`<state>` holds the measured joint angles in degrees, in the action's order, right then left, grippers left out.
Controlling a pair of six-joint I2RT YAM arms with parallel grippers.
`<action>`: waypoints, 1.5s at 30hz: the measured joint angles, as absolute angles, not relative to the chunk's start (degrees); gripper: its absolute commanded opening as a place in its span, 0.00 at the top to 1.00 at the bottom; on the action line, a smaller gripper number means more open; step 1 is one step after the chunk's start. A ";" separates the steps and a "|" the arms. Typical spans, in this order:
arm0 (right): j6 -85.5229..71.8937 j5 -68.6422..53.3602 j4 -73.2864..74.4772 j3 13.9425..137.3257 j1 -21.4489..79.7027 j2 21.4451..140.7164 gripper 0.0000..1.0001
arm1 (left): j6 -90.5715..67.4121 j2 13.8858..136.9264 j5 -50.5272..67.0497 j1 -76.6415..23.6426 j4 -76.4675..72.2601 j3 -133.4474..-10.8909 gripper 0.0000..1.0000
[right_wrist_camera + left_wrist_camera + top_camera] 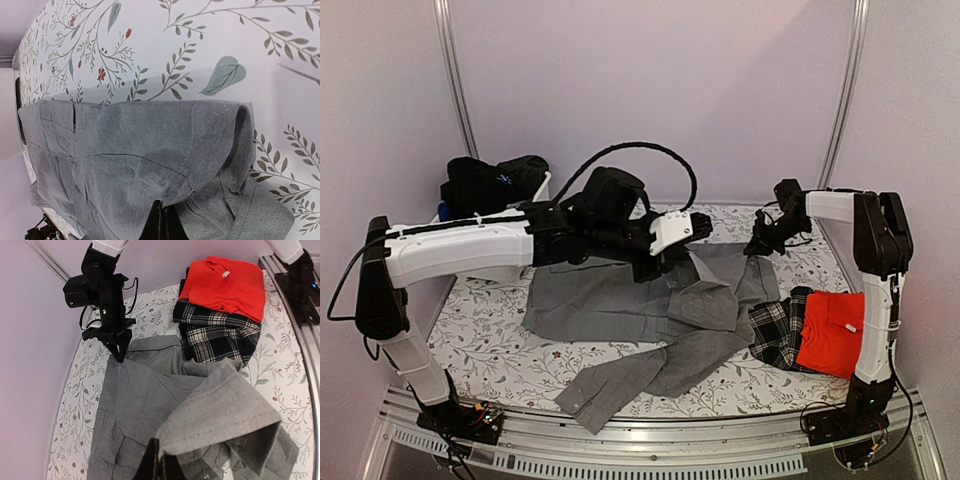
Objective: Fold and stack the mixed laundry pile
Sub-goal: Adjust the 1/3-folded shirt at the center of the board.
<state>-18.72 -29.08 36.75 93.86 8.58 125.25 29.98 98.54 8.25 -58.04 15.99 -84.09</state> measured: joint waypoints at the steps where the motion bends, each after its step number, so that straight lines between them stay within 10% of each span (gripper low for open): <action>1: -18.83 -28.91 36.71 94.61 8.56 125.25 1.00 | 29.98 98.54 8.03 -58.00 15.70 -84.03 1.00; 10: -18.92 -27.81 36.36 100.03 8.12 127.48 0.98 | 28.58 98.54 6.55 -56.75 13.93 -83.46 1.00; 19: -12.93 -24.86 42.59 100.05 8.08 129.91 0.43 | 26.00 97.73 10.81 -54.68 12.67 -81.87 1.00; 32: -8.82 -29.58 37.26 102.83 11.05 124.44 0.63 | 21.43 96.88 16.25 -52.38 11.62 -82.37 1.00; 45: -5.91 -33.54 37.89 100.42 13.43 132.73 0.57 | 2.55 97.84 7.03 -40.80 12.38 -86.83 1.00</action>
